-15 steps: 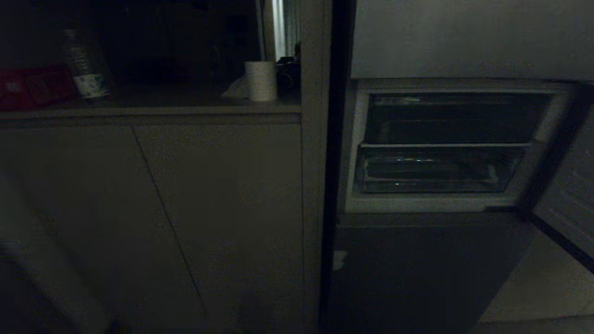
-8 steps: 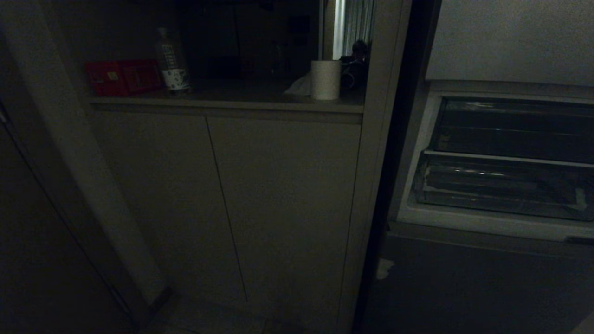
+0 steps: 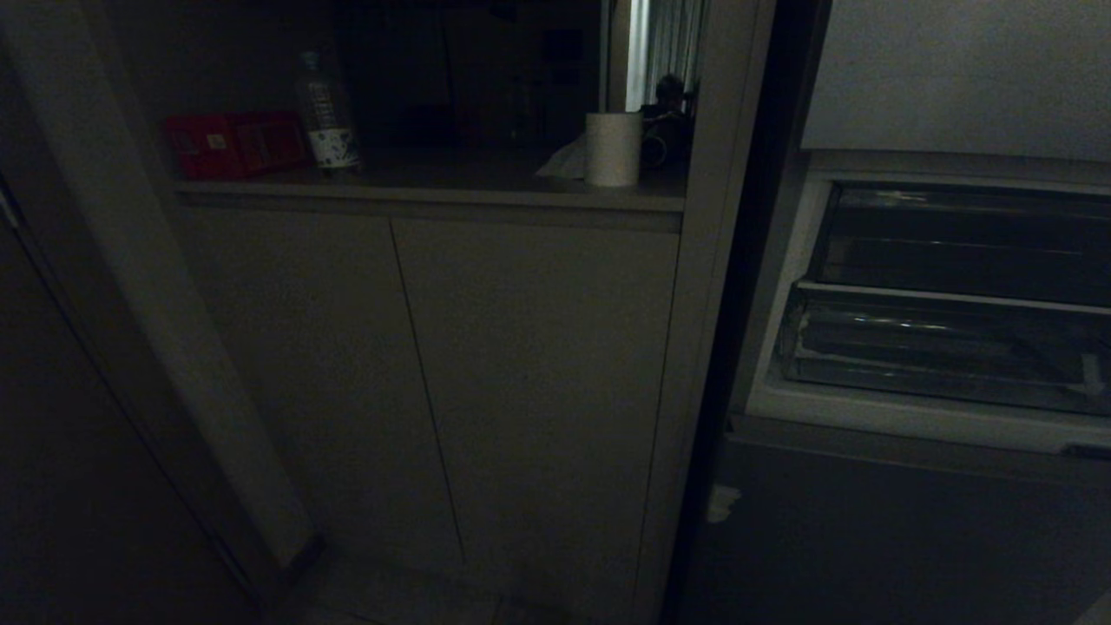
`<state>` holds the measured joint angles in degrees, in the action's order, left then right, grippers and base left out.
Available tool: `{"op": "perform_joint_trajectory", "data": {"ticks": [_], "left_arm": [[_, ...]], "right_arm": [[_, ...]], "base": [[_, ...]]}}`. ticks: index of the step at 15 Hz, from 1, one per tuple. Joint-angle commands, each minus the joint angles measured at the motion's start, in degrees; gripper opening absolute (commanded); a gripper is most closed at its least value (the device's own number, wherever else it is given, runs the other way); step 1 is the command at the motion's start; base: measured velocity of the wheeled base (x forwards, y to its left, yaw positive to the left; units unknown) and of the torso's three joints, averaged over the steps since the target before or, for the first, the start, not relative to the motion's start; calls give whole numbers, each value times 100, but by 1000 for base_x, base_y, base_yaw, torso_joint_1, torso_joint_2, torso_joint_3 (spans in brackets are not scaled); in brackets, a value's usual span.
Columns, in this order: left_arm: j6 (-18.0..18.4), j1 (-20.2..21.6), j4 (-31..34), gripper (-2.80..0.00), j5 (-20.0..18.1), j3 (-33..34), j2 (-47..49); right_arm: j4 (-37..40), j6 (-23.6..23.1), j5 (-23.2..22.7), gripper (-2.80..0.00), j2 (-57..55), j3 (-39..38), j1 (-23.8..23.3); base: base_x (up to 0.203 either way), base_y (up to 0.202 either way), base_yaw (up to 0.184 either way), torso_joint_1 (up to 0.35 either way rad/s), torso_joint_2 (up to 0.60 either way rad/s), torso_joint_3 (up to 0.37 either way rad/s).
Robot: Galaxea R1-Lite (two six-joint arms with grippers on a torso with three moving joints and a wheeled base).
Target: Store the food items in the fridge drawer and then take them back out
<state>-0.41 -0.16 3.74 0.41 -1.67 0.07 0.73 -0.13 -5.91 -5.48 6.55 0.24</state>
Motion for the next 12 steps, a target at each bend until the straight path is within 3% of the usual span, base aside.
{"op": "perform_joint_trajectory", "data": {"ticks": [1,5,7,10,12], "left_arm": [[-2,-2,-5,-280,2,0,1],[-2,-2,-2,-280,2,0,1],[-2,-2,-5,-280,2,0,1],[-2,-2,3,-280,2,0,1],[-2,-2,4,-280,2,0,1]], "right_arm": [[-18,339,-729,-280,-1364,499,5],[-242,799,-2242,-280,-3473,1270,22],[-646,872,-2530,-280,-4492,1451,45],[-1754,1016,-2473,-280,-6311,1760,73],[-2692,1064,-1692,-280,-7350,1990,236]], "base": [[0,0,0,0,0,0],[0,0,0,0,0,0],[0,0,0,0,0,0],[0,0,0,0,0,0],[0,0,0,0,0,0]]}}
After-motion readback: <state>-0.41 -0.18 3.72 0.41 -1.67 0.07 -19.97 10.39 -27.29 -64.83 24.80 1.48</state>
